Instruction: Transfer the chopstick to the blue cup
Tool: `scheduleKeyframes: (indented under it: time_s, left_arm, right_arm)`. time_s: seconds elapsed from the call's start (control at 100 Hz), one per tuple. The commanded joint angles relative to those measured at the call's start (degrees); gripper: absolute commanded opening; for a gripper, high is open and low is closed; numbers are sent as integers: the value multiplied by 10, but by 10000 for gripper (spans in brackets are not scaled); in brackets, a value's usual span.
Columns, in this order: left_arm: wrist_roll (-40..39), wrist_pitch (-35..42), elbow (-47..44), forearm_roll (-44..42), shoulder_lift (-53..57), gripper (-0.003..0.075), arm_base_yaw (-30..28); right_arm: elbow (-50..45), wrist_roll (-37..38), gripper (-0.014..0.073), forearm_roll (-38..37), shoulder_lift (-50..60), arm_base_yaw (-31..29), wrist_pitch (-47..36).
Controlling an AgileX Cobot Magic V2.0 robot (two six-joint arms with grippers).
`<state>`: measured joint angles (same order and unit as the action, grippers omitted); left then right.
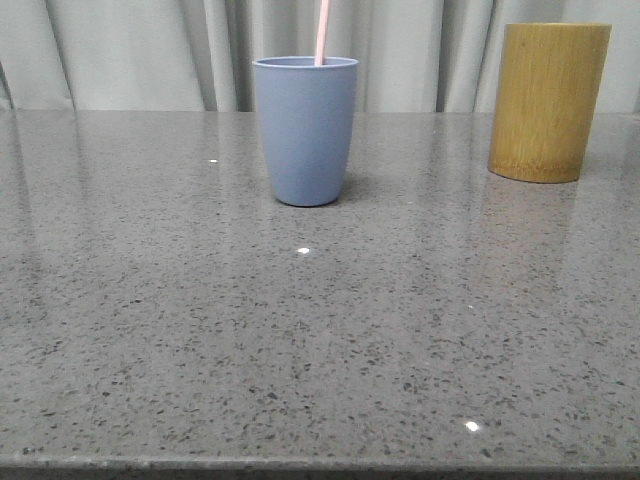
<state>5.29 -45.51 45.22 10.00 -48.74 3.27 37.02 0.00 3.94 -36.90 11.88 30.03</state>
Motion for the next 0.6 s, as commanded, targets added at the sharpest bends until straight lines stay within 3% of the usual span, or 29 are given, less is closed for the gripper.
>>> scheduleKeyframes:
  time_s: [0.0, 0.34, 0.44, 0.59]
  left_arm:
    - [-1, 35, 15, 10, 3, 494, 0]
    - [-1, 35, 15, 10, 3, 479, 0]
    - [-1, 35, 15, 10, 3, 399, 0]
    - [-1, 37, 15, 10, 3, 178, 0]
  right_arm:
    - [-7, 4, 320, -4, 27, -4, -37]
    - [-28, 4, 302, -4, 47, -4, -72]
    - [-28, 4, 206, -4, 47, -4, -96]
    - [-28, 4, -20, -4, 47, -4, -120]
